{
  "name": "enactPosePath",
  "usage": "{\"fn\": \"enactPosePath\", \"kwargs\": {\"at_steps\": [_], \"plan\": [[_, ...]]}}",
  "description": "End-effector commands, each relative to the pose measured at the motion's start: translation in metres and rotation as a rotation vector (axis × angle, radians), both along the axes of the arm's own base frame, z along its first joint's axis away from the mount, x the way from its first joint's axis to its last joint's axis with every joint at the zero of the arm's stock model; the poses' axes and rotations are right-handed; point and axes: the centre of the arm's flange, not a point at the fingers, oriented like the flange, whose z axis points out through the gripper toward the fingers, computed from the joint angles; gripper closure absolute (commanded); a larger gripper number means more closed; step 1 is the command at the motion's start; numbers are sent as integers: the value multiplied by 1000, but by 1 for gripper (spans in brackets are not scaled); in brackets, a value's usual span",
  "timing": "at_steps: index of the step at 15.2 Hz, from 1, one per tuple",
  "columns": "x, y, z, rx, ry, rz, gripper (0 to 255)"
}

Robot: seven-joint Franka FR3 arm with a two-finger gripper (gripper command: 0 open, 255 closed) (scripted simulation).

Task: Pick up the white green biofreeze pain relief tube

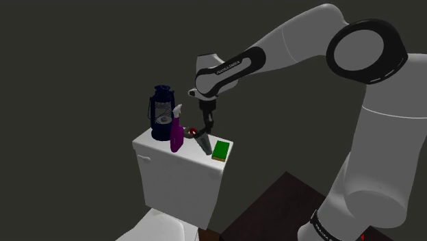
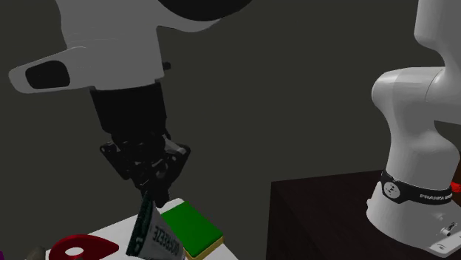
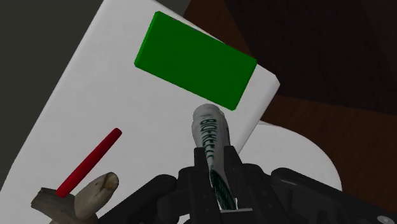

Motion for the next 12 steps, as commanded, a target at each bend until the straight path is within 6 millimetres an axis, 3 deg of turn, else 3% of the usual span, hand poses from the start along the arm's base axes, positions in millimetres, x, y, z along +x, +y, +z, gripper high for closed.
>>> {"fn": "enactPosePath", "kwargs": {"at_steps": [1, 12], "plan": [[0, 0, 11, 0, 0, 0, 255], [0, 0, 65, 0, 0, 0, 255]]}}
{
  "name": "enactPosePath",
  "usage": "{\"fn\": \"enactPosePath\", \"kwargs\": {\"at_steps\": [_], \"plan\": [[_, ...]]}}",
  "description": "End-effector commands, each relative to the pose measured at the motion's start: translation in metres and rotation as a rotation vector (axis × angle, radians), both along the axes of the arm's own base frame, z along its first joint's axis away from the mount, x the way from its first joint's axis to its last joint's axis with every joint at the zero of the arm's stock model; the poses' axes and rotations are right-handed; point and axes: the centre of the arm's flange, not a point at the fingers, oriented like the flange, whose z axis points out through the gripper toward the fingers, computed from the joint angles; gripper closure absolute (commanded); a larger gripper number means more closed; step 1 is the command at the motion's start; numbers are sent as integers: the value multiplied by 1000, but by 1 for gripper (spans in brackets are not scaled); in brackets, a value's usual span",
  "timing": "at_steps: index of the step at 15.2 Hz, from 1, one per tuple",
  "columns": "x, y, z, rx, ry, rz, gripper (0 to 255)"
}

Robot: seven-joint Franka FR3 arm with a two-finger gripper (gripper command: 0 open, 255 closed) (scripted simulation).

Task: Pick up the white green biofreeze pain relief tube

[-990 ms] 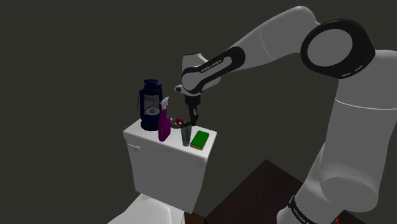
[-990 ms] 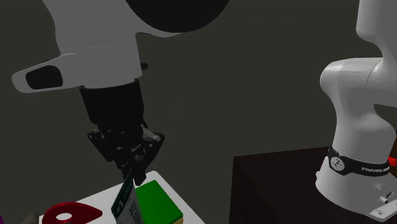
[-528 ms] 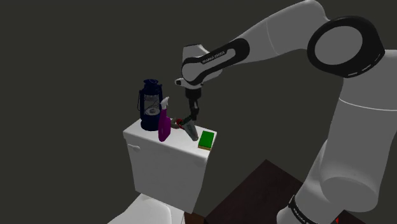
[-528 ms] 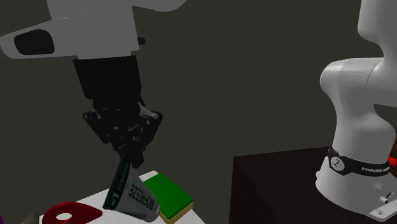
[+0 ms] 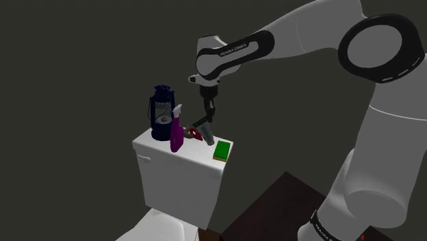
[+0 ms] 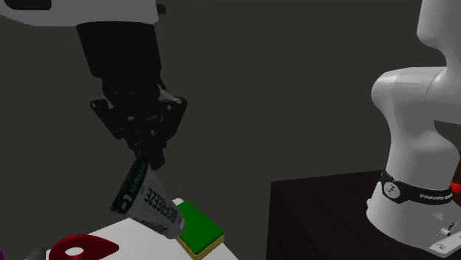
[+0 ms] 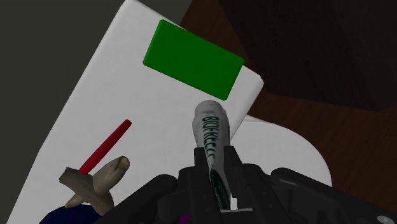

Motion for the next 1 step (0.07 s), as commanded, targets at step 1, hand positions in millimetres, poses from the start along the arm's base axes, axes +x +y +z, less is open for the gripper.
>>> {"fn": "enactPosePath", "kwargs": {"at_steps": [1], "plan": [[0, 0, 2, 0, 0, 0, 255]]}}
